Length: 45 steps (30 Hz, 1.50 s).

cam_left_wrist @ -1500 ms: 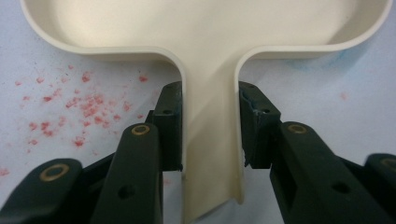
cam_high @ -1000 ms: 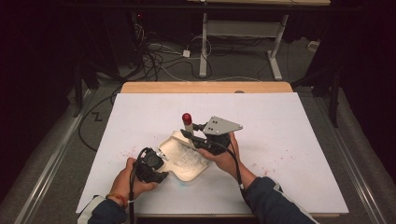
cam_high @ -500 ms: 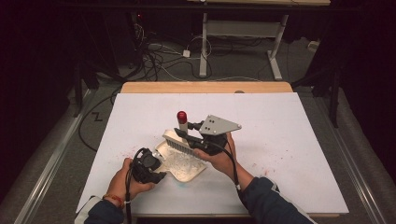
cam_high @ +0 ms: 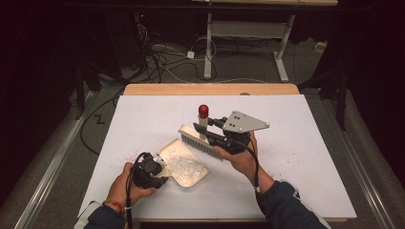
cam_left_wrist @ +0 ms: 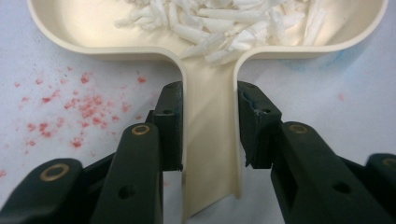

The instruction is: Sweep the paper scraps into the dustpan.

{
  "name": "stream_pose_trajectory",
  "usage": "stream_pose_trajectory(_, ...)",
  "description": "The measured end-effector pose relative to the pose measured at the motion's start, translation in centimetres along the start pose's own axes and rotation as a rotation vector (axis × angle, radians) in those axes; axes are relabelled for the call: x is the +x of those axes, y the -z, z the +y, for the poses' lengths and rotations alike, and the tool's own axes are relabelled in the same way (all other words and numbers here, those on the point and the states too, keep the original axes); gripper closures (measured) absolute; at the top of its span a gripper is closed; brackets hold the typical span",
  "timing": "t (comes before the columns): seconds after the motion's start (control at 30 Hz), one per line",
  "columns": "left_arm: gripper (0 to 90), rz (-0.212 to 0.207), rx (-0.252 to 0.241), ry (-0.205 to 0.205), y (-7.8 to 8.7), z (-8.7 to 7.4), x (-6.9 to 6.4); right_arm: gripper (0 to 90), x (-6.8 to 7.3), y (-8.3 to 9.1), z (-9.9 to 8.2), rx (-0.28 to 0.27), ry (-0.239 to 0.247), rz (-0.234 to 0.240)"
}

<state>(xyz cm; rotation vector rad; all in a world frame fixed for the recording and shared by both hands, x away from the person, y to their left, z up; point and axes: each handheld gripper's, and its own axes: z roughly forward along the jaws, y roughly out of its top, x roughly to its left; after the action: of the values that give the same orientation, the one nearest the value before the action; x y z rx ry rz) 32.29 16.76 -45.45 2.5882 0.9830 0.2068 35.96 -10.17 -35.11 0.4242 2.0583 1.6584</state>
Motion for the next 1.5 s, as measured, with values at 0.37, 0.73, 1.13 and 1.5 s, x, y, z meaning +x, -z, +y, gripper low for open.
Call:
stream_pose_trajectory(0.37,62.4,-0.029,-0.009,0.023,0.3,-0.5,1.2,70.6,-2.7,-2.0,-1.6,0.048,0.029,-0.112)
stream_pose_trajectory(0.73,62.4,-0.035,-0.013,0.031,0.1,-0.6,2.2,70.5,-3.5,-7.2,-3.6,0.101,0.029,-0.125)
stream_pose_trajectory(1.13,62.7,-0.024,-0.004,0.027,0.2,-0.5,2.0,70.5,1.0,-6.5,-3.2,0.078,0.035,0.085)
stream_pose_trajectory(1.5,62.7,-0.018,0.008,0.013,0.4,-0.8,1.5,70.5,1.5,-3.9,-1.4,0.027,0.039,0.109)
